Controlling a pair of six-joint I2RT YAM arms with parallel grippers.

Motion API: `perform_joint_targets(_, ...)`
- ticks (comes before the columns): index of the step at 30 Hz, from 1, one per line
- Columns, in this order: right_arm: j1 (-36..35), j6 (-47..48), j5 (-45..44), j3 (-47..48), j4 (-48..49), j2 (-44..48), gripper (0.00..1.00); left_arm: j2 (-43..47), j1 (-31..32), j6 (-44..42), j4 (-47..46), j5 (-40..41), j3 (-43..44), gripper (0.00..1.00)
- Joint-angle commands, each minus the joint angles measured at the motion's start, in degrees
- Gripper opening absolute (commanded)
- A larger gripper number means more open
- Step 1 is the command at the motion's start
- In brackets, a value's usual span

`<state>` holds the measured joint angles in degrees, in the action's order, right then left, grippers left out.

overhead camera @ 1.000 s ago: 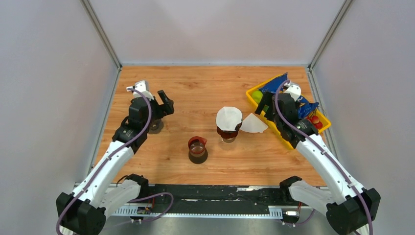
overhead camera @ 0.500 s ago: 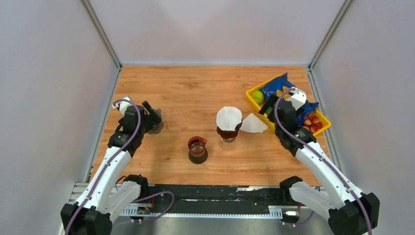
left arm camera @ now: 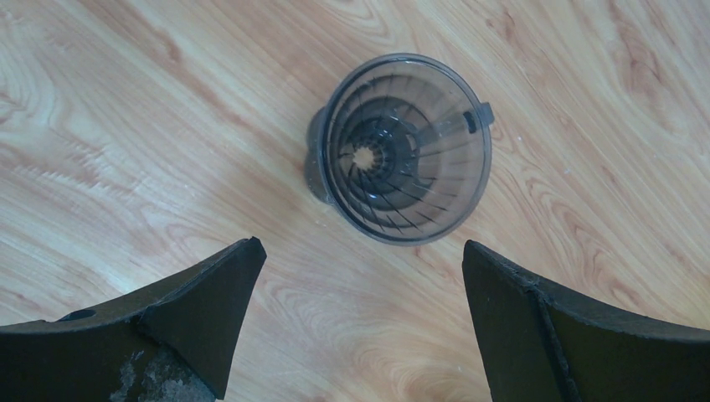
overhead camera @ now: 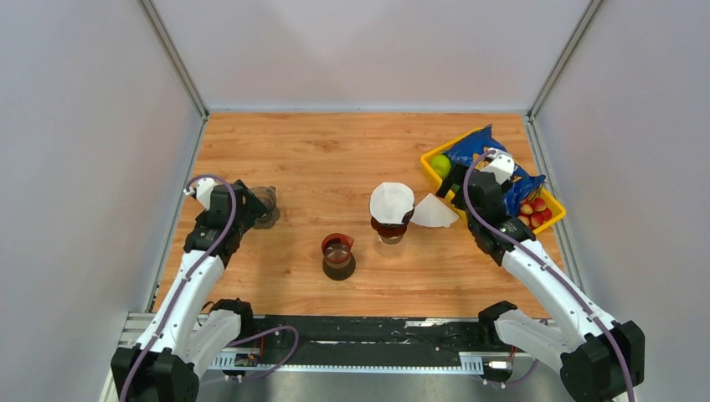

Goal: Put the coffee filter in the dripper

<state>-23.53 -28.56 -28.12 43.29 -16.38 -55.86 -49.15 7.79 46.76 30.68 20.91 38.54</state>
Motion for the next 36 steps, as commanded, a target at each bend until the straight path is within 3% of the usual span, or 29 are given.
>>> perform_joint_targets(1, 0.1, 2.0, 1.4, -0.1, 3.4, -0.5, 1.00, -1.5, -2.5, 1.7, -3.6, -0.6, -0.9, 1.00)
perform_joint_targets(13, 0.0, 2.9, 1.9, -0.3, 3.8, -1.2, 1.00, -12.2, -10.5, 4.2, -16.3, -2.9, -5.2, 1.00)
perform_joint_targets(16, 0.0, 2.7, 2.0, -0.5, 4.0, -1.1, 1.00, -14.9, -11.3, 4.3, -19.0, -3.1, -5.3, 0.95)
perform_joint_targets(20, 0.0, 2.7, 2.1, -0.5, 4.3, -1.8, 1.00, -19.6, -11.5, 5.2, -20.8, -2.8, -4.9, 0.79)
perform_joint_targets(28, 0.0, 2.7, 2.7, -0.4, 4.3, -1.8, 1.00, -23.0, -11.5, 4.7, -21.3, -5.9, -3.2, 0.28)
perform_joint_targets(34, 0.0, 2.7, 2.5, -0.4, 4.3, -1.7, 1.00, -22.3, -11.5, 3.8, -19.4, -7.2, -1.7, 0.02)
perform_joint_targets(36, 0.0, 2.8, 2.5, -0.4, 4.3, -1.6, 1.00, -21.5, -11.5, 3.1, -19.3, -8.3, -1.3, 0.00)
